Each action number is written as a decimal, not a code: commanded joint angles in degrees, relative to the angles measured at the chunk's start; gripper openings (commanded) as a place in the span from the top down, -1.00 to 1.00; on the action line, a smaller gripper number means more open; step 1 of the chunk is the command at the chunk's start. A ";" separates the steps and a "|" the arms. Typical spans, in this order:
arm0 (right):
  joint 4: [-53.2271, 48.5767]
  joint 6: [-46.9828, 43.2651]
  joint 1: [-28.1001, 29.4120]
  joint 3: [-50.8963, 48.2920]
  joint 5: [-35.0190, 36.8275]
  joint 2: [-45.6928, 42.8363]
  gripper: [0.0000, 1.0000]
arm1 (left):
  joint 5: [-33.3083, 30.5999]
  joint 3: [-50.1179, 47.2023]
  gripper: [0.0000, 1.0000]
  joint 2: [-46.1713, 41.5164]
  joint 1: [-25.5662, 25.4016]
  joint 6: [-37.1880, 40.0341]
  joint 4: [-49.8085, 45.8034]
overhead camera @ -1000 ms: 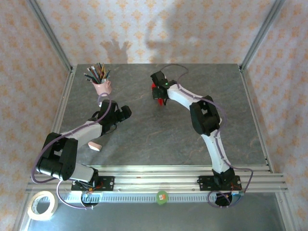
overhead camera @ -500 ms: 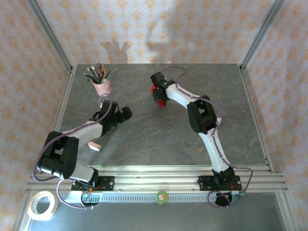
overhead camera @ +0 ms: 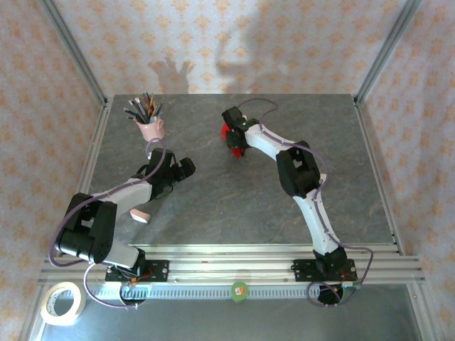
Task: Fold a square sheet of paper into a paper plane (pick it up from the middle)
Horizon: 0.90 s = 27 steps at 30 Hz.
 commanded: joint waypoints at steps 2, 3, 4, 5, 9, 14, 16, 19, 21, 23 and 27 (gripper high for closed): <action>-1.35 -0.16 -0.59 -2.29 3.44 2.20 0.21 | 0.28 0.61 -0.94 0.52 0.43 0.88 -0.76; -1.09 -0.33 -0.59 -2.62 3.88 2.15 0.20 | 0.27 0.67 -0.94 0.45 0.49 0.88 -0.77; -0.76 -0.49 -0.60 -2.84 4.17 2.15 0.20 | 0.26 0.63 -0.94 0.48 0.44 0.88 -0.77; -0.53 -0.63 -0.63 -2.99 4.28 2.15 0.20 | 0.18 0.67 -0.94 0.38 0.49 0.88 -0.87; 0.66 -0.21 -0.71 -4.07 3.88 2.33 0.17 | 0.11 0.87 -0.94 0.23 0.45 0.88 -1.16; 0.81 1.46 -0.71 -3.70 2.67 1.18 0.15 | -0.25 1.63 -0.94 -0.76 0.42 0.75 -1.94; 0.63 1.57 -0.72 -2.81 2.62 -0.16 0.15 | -0.63 2.33 -0.94 -1.50 0.43 0.84 -2.30; 0.63 1.48 -0.65 -1.10 3.09 -3.65 0.11 | -2.68 4.34 -0.94 -3.17 0.50 1.29 -3.59; 0.56 1.27 -0.77 0.11 3.41 -6.23 0.08 | -4.81 6.17 -0.94 -4.43 0.58 1.93 -4.77; 1.12 0.88 -0.77 0.26 3.69 -9.32 0.06 | -7.43 7.88 -0.94 -5.89 0.58 2.69 -5.77; 6.02 0.53 -1.05 -6.16 5.11 -18.46 -0.07 | -14.37 10.45 -0.98 -8.63 1.16 3.75 -6.71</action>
